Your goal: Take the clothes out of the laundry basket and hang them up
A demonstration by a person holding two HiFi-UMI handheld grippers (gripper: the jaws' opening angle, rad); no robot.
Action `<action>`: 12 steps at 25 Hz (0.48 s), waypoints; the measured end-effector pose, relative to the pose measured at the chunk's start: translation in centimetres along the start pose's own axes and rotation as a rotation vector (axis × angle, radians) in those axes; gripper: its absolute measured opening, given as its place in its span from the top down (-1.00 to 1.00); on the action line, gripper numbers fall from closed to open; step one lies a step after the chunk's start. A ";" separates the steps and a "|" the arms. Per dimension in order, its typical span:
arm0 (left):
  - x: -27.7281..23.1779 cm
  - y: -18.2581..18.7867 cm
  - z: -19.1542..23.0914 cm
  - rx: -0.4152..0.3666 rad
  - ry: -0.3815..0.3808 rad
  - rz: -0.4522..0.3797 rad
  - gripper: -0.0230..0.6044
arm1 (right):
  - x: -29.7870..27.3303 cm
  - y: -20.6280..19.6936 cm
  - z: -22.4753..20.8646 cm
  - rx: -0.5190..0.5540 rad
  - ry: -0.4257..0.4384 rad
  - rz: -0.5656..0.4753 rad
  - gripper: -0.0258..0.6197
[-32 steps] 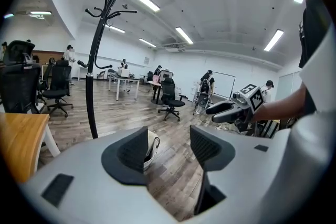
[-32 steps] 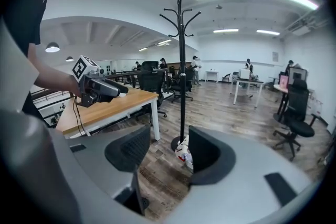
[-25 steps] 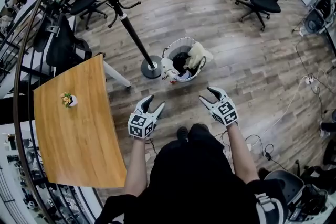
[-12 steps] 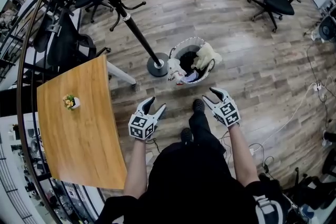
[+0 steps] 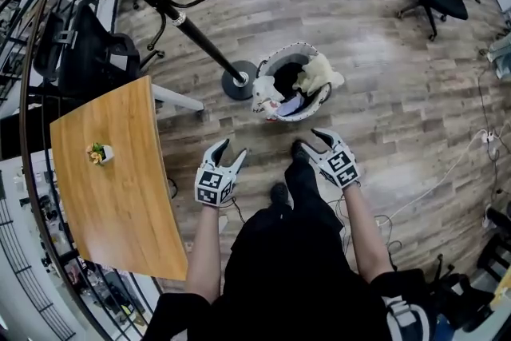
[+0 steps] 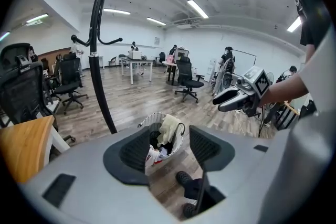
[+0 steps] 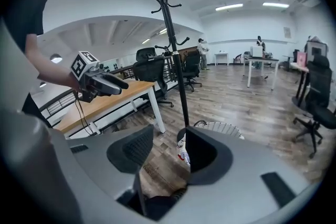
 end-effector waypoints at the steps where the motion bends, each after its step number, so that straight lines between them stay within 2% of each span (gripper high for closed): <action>1: -0.5 -0.1 0.3 0.009 0.009 0.007 0.09 | -0.5 -0.1 -0.5 0.001 0.013 0.008 0.29; 8: -2.9 -1.5 2.5 0.079 0.076 0.072 0.09 | -3.5 -1.4 -3.1 -0.009 0.094 0.065 0.29; 12: -5.0 -2.3 3.8 0.086 0.093 0.094 0.09 | -5.5 -2.6 -4.8 -0.014 0.124 0.091 0.29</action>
Point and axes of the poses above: the fingertips, and each gripper's own axes: x backward along the fingers, z to its left, y out of its top, the point moved 1 cm from there along x, backward along the fingers, and after that the axes turned 7 degrees about x, right-handed, at the moved point
